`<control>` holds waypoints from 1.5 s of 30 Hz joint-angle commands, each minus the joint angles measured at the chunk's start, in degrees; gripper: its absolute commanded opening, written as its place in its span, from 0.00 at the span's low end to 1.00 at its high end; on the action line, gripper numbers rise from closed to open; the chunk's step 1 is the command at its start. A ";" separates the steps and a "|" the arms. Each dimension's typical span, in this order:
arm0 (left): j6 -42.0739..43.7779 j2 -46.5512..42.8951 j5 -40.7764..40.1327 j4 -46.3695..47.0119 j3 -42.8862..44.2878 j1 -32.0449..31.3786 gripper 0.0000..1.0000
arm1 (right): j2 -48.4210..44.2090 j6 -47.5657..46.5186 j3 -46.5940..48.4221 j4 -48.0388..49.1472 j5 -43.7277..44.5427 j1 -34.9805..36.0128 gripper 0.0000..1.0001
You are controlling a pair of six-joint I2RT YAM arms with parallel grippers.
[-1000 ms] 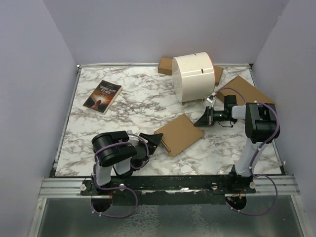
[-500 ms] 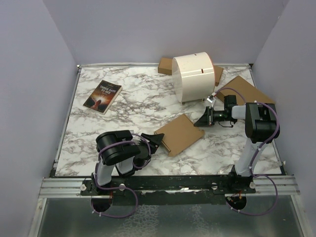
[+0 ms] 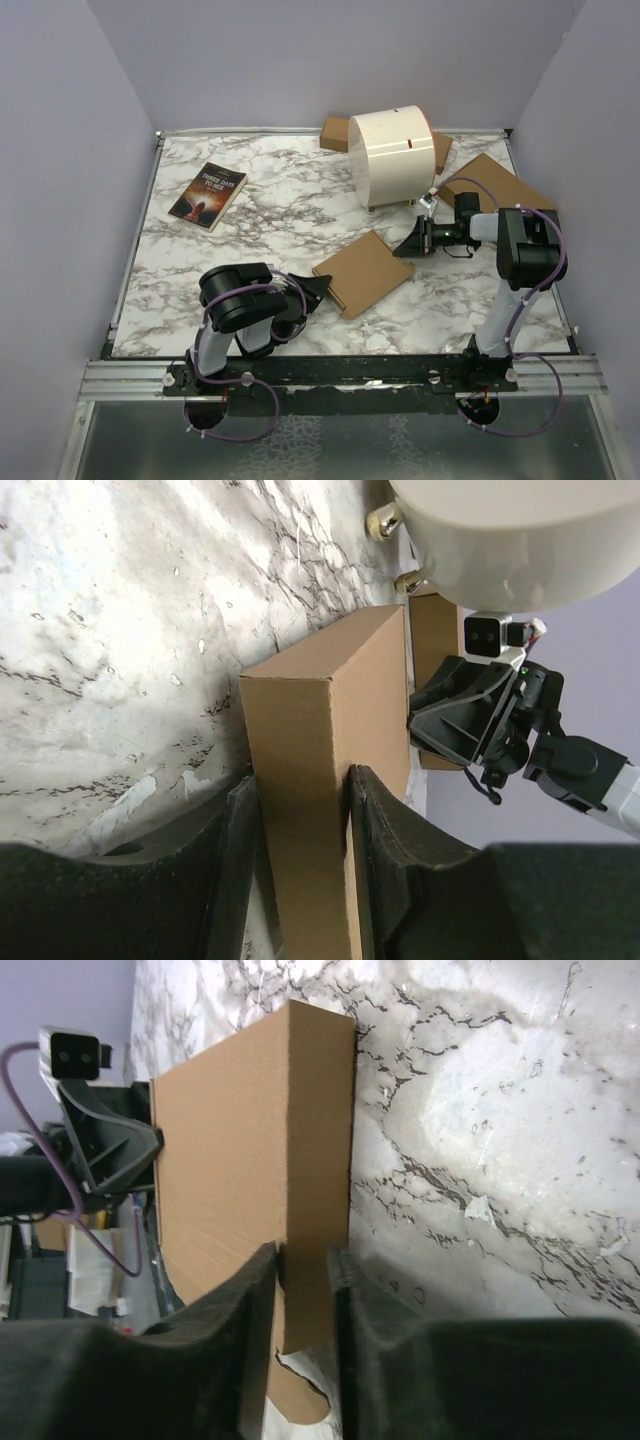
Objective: Fold the paper box
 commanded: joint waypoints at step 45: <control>-11.85 -48.65 5.40 -72.64 8.31 2.22 0.29 | -39.15 -50.01 10.88 -31.11 -5.09 8.93 0.89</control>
